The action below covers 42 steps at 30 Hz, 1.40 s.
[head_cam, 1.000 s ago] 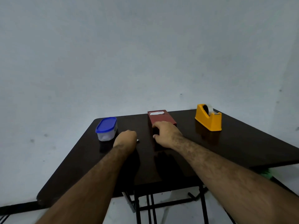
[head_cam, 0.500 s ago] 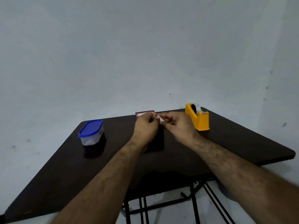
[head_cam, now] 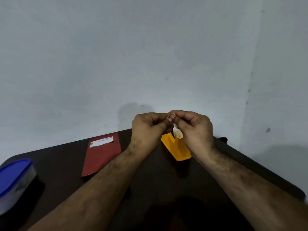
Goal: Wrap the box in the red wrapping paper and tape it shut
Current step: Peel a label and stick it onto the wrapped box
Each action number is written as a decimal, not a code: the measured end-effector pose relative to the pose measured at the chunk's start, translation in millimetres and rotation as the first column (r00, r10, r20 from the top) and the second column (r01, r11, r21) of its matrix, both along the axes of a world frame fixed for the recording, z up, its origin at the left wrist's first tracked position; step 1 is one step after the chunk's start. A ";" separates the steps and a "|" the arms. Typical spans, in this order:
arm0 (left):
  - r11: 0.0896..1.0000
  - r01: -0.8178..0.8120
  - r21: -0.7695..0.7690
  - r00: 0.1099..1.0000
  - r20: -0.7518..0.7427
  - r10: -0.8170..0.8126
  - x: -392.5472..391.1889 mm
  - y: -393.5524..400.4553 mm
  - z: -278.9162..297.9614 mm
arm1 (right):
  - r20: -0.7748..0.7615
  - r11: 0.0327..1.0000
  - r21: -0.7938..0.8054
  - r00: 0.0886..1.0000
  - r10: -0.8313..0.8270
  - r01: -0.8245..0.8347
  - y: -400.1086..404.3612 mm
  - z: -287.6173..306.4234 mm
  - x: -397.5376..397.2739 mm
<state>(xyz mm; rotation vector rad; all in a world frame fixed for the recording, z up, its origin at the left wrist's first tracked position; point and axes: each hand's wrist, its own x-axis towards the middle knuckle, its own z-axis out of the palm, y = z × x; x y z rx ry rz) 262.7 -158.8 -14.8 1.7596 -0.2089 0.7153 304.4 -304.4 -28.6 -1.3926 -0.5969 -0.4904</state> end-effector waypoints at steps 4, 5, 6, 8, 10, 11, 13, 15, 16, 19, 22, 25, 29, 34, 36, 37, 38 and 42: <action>0.908 0.055 -0.416 0.980 -0.152 -0.129 26.4 -6.5 40.1 | 0.141 0.935 -0.349 0.990 -0.018 0.067 -7.3 22.2 26.8; 0.893 0.086 -0.441 0.965 -0.186 -0.185 26.8 -7.7 51.6 | 0.190 0.911 -0.395 0.981 -0.047 0.121 -12.5 29.3 29.9; 0.893 0.116 -0.434 0.950 -0.215 -0.228 27.6 -8.4 62.1 | 0.211 0.906 -0.396 0.975 -0.067 0.148 -18.3 37.3 33.3; 0.930 0.170 -0.325 0.919 -0.287 -0.269 29.9 -15.8 90.5 | 0.173 0.933 -0.328 0.981 -0.092 0.145 -37.5 66.9 37.0; 0.948 0.246 -0.201 0.886 -0.349 -0.304 22.3 -24.5 106.2 | 0.148 0.934 -0.317 0.981 -0.125 0.166 -53.6 88.7 30.0; 0.940 0.289 -0.179 0.858 -0.387 -0.337 18.8 -31.0 118.0 | 0.146 0.917 -0.344 0.976 -0.161 0.202 -64.1 100.8 29.6; 0.925 0.346 -0.154 0.809 -0.450 -0.378 6.6 -44.2 132.7 | 0.200 0.868 -0.408 0.956 -0.216 0.282 -78.3 118.6 18.4; 0.911 0.351 -0.216 0.773 -0.483 -0.412 1.5 -55.4 150.6 | 0.295 0.784 -0.486 0.917 -0.270 0.387 -92.9 132.8 10.2; 0.916 0.320 -0.241 0.778 -0.485 -0.399 1.2 -59.8 153.6 | 0.335 0.737 -0.512 0.892 -0.302 0.442 -93.7 134.8 7.8; 0.886 0.209 -0.414 0.733 -0.533 -0.423 -5.0 -85.2 167.1 | 0.353 0.646 -0.561 0.856 -0.379 0.517 -105.0 145.5 -18.4; 0.765 0.070 -0.640 0.690 -0.523 -0.500 0.2 -110.0 176.8 | 0.315 0.574 -0.642 0.858 -0.406 0.508 -108.2 162.2 -33.6; 0.662 0.009 -0.750 0.687 -0.476 -0.549 11.5 -122.5 181.4 | 0.176 0.518 -0.786 0.925 -0.336 0.338 -124.8 171.9 -29.7; 0.697 0.020 -0.716 0.603 -0.548 -0.580 35.3 -144.5 168.9 | 0.242 0.478 -0.787 0.908 -0.343 0.391 -163.1 170.3 -4.1; 0.800 0.108 -0.591 0.515 -0.655 -0.553 81.1 -199.7 149.4 | 0.354 0.467 -0.725 0.855 -0.379 0.507 -225.5 136.0 44.9; 0.833 0.142 -0.536 0.474 -0.702 -0.532 112.2 -231.5 134.2 | 0.250 0.501 -0.750 0.886 -0.390 0.432 -262.6 110.7 80.2; 0.855 0.156 -0.495 0.464 -0.728 -0.505 128.1 -250.2 125.2 | 0.199 0.515 -0.758 0.894 -0.402 0.400 -280.7 99.1 100.0; 0.886 0.182 -0.426 0.466 -0.756 -0.459 137.2 -261.1 118.5 | 0.151 0.522 -0.764 0.891 -0.429 0.380 -288.2 91.3 110.4; 0.948 0.242 -0.209 0.495 -0.814 -0.305 185.2 -320.1 88.8 | -0.182 0.602 -0.786 0.877 -0.444 0.142 -325.4 62.3 168.2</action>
